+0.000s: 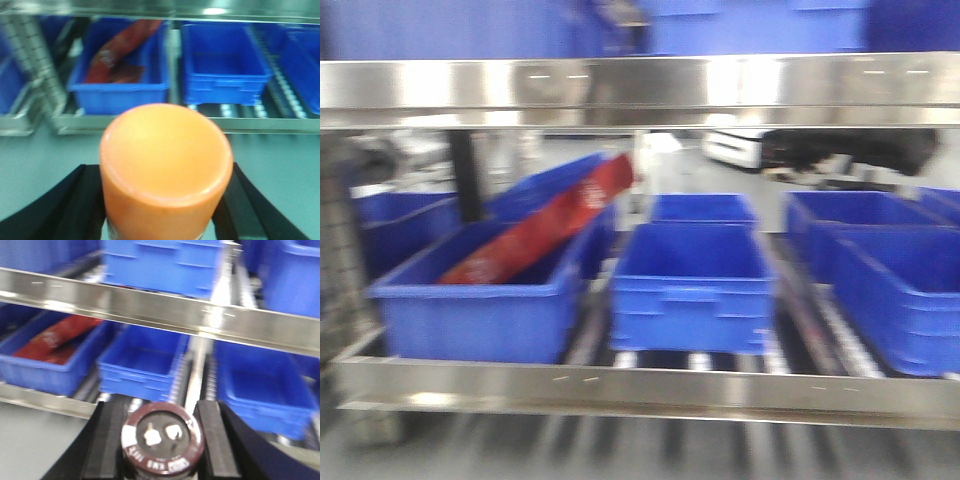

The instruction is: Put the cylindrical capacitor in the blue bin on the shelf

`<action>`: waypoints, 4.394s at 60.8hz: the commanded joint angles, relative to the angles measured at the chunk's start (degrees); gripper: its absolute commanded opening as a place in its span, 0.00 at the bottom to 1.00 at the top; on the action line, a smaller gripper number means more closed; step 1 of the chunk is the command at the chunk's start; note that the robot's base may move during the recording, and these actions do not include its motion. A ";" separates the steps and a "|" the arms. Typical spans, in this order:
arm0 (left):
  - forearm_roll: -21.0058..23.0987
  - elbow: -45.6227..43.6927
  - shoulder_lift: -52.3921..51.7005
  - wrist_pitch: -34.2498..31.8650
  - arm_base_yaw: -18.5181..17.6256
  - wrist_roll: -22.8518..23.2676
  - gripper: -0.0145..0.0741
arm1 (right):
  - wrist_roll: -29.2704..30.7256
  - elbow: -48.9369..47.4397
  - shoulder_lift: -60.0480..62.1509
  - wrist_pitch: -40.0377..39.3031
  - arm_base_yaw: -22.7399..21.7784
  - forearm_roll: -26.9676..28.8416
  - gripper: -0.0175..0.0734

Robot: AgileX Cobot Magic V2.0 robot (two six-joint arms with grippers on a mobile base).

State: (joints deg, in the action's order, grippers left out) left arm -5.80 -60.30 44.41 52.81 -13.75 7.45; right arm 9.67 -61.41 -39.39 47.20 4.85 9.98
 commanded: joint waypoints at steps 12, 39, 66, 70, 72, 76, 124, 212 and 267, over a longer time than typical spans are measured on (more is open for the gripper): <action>0.18 -0.59 -0.11 -1.36 -0.34 -0.12 0.04 | 0.30 -0.34 0.03 -1.35 0.15 -0.16 0.16; 0.18 -0.59 -0.11 -1.36 -0.34 -0.12 0.04 | 0.30 -0.34 0.03 -1.35 0.15 -0.16 0.16; 0.16 -0.59 -0.11 -1.49 -0.34 -0.12 0.04 | 0.30 -0.34 0.03 -1.35 0.15 -0.16 0.16; 0.16 -0.59 -0.11 -1.49 -0.34 -0.12 0.04 | 0.30 -0.34 0.03 -1.35 0.15 -0.16 0.16; 0.16 -0.59 -0.11 -1.49 -0.34 -0.12 0.04 | 0.30 -0.34 0.03 -1.35 0.15 -0.16 0.16; 0.16 -0.59 -0.11 -1.49 -0.34 -0.12 0.04 | 0.30 -0.34 0.03 -1.35 0.15 -0.16 0.16; 0.16 -0.59 -0.11 -1.49 -0.34 -0.12 0.04 | 0.30 -0.34 0.03 -1.35 0.15 -0.16 0.16; 4.75 -10.99 7.47 -6.17 -0.34 -5.89 0.04 | 0.30 -0.34 0.01 -14.41 0.15 -0.16 0.16; 11.75 -55.82 60.48 -2.79 -20.97 -15.04 0.04 | 0.30 -0.34 0.01 -19.82 0.15 -0.16 0.16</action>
State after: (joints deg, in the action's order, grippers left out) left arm 5.54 -115.02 103.50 50.67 -34.12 -7.52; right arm 9.67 -61.41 -39.39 29.16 4.85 9.98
